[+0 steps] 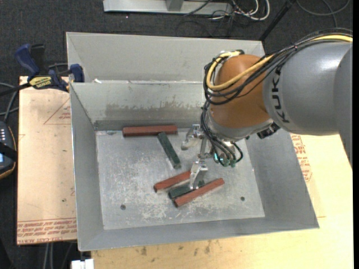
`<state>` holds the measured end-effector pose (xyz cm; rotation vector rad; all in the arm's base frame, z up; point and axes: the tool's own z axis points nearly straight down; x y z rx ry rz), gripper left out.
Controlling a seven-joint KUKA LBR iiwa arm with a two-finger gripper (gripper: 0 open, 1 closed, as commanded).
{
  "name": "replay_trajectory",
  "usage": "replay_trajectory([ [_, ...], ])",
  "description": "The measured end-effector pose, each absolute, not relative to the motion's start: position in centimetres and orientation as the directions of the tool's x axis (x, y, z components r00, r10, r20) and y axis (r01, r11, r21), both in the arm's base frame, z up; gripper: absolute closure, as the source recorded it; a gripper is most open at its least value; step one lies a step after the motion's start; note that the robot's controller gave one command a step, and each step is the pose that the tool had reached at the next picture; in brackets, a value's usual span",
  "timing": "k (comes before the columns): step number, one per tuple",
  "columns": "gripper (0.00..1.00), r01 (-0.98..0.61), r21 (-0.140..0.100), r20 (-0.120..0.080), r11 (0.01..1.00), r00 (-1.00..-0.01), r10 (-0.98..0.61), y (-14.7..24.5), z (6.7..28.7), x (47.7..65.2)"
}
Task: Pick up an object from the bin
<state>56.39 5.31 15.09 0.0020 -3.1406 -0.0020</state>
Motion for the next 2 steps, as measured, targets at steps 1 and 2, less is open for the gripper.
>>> replay_trajectory([
  [1,0.0,0.0,0.001,0.0,1.0,-1.0,0.0,5.3,15.1,56.4],
  [2,1.0,-0.113,0.002,-0.014,0.994,-0.993,-0.113,3.3,8.8,54.6],
])
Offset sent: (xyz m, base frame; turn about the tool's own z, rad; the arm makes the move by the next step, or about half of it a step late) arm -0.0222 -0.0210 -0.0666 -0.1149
